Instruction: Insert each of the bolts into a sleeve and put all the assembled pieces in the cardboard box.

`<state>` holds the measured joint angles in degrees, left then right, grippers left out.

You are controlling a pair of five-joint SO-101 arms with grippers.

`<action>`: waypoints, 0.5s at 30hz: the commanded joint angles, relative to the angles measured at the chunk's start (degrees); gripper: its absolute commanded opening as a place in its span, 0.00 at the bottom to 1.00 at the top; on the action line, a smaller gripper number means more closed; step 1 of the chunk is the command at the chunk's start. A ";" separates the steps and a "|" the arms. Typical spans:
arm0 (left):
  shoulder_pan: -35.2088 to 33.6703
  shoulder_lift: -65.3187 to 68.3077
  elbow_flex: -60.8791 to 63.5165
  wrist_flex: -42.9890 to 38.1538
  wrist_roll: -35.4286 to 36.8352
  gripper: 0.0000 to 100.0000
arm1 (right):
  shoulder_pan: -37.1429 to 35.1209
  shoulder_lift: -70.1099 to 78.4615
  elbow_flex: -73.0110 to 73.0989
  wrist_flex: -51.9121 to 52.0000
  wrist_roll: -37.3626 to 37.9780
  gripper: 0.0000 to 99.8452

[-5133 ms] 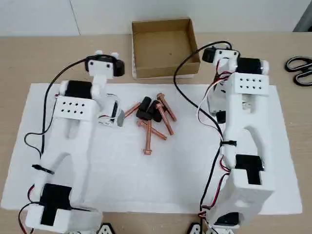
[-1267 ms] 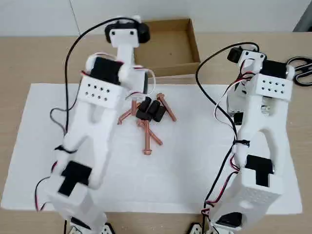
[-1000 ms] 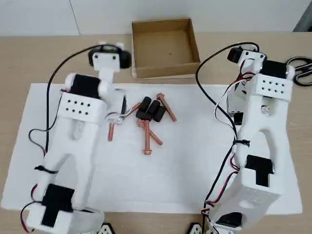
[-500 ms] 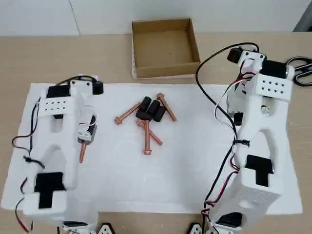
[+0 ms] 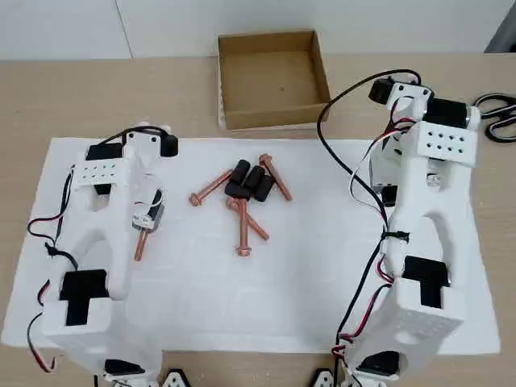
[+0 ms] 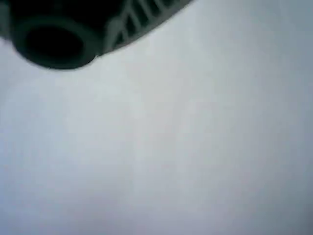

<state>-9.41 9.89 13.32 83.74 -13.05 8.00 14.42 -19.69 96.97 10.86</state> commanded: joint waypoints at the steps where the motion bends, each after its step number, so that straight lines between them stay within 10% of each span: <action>1: 0.35 -0.44 -0.66 -0.79 -1.32 0.08 | -1.19 -3.47 -2.02 0.04 0.26 0.01; 15: 0.26 0.09 -0.31 -6.59 -1.67 0.08 | -2.86 -3.47 -2.02 0.04 0.44 0.01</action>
<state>-9.41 10.42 13.32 78.29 -14.46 5.45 14.42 -19.69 96.97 10.86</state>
